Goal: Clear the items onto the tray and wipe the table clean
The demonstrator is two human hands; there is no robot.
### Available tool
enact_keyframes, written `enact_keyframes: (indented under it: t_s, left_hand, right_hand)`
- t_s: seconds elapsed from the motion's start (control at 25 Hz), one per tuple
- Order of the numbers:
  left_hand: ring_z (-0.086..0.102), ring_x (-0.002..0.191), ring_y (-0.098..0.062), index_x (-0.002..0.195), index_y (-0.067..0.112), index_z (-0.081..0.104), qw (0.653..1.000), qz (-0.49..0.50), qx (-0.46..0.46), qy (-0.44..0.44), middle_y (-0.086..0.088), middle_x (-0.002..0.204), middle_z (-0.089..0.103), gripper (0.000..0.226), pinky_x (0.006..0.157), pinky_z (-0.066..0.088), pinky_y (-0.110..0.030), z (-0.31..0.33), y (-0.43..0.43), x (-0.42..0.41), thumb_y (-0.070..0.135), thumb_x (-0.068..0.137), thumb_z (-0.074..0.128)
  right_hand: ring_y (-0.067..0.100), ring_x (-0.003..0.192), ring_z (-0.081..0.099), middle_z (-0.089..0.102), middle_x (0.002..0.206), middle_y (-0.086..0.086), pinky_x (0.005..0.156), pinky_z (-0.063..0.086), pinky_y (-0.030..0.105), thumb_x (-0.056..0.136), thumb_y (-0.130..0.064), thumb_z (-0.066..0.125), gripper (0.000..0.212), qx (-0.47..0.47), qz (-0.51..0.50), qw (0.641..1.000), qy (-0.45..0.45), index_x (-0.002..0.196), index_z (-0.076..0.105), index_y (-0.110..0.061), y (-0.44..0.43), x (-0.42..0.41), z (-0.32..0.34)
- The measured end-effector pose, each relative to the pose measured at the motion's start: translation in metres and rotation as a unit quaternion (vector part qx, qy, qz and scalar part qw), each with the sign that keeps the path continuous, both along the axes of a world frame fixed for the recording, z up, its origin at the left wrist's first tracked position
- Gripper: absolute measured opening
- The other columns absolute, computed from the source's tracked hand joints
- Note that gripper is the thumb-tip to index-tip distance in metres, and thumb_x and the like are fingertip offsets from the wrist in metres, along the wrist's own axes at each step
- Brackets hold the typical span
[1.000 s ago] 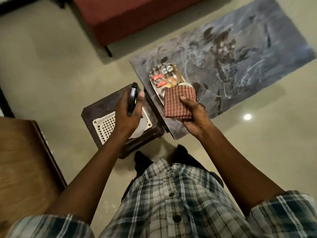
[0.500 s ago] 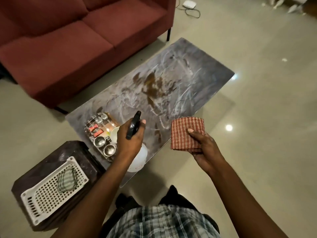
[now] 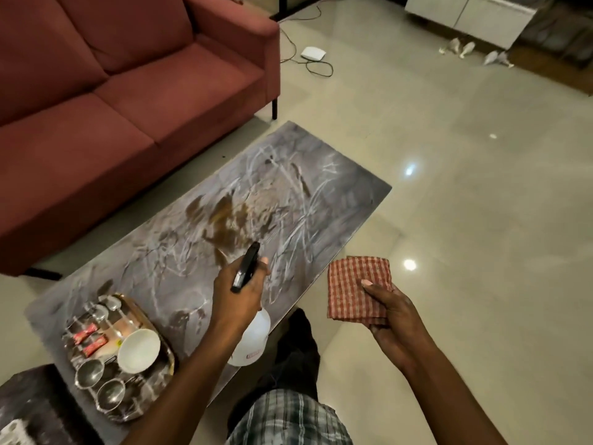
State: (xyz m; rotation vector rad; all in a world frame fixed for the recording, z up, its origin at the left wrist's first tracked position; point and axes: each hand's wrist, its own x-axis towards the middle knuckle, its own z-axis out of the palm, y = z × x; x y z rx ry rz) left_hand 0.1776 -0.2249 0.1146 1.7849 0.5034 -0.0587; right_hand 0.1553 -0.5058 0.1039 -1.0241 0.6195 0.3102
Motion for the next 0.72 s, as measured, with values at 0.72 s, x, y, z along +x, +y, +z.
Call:
enact_keyframes:
  t_s: [0.72]
  left_hand:
    - [0.051,0.043,-0.012,0.087,0.009,0.069,0.994,0.104,0.015,0.024,-0.018,0.063,0.060,0.041,0.041,0.049,-0.027,-0.022,-0.120,0.344,0.048,0.098,0.066]
  right_hand:
    - [0.033,0.121,0.074,0.078,0.126,0.013,0.106,0.058,0.048,0.080,-0.019,0.085,0.056,-0.023,0.158,0.983,0.088,0.133,0.065,-0.015,-0.079,0.415,-0.030]
